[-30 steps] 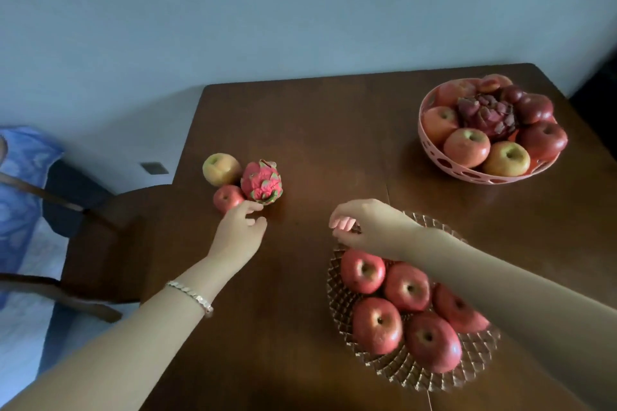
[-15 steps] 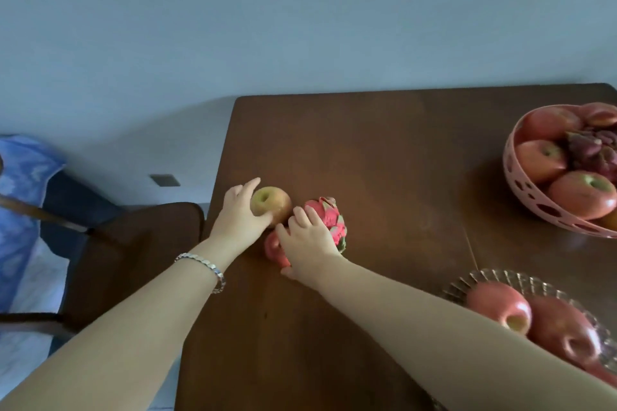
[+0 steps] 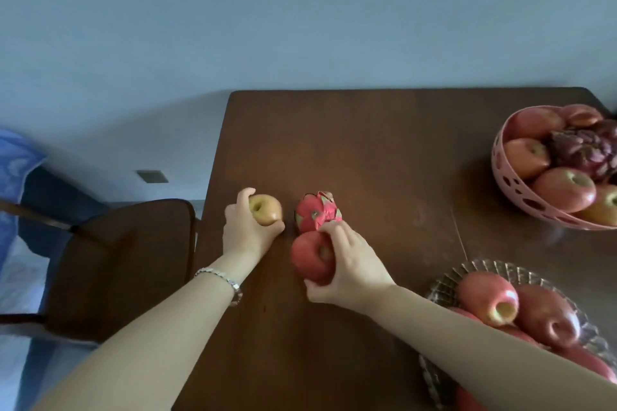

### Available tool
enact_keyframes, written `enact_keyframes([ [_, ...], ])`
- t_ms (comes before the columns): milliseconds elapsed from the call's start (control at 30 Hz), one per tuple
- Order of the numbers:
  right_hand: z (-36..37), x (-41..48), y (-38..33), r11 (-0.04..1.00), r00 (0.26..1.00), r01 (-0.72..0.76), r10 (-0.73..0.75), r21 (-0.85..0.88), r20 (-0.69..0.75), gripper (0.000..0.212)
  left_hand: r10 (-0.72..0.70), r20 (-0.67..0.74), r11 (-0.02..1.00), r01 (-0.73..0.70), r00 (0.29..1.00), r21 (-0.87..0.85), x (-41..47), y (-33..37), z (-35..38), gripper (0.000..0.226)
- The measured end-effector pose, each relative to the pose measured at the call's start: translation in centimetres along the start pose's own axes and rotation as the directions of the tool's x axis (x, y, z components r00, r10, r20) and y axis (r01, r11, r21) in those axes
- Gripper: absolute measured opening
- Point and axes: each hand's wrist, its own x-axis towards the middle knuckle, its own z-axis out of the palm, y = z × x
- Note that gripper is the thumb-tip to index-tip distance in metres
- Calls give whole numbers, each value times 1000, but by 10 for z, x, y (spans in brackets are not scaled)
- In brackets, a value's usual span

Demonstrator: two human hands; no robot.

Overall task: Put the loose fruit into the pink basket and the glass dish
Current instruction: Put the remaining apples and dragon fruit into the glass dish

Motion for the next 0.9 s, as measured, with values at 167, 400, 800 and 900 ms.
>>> enact_keyframes([
  [167,-47,-58,24,980,987,-157,158,126,3,71,143,-29,989,-144,989,-28,-71,13,-2,74],
  [400,-135,-145,68,933,939,-325,337,158,-61,72,367,247,930,-360,897,-78,-192,63,34,72],
  [800,-156,-175,126,984,981,-171,164,56,108,75,362,390,917,-399,847,15,-284,99,126,74],
  [900,-161,-175,129,990,975,-137,131,24,181,68,363,382,909,-413,850,54,-295,110,144,71],
])
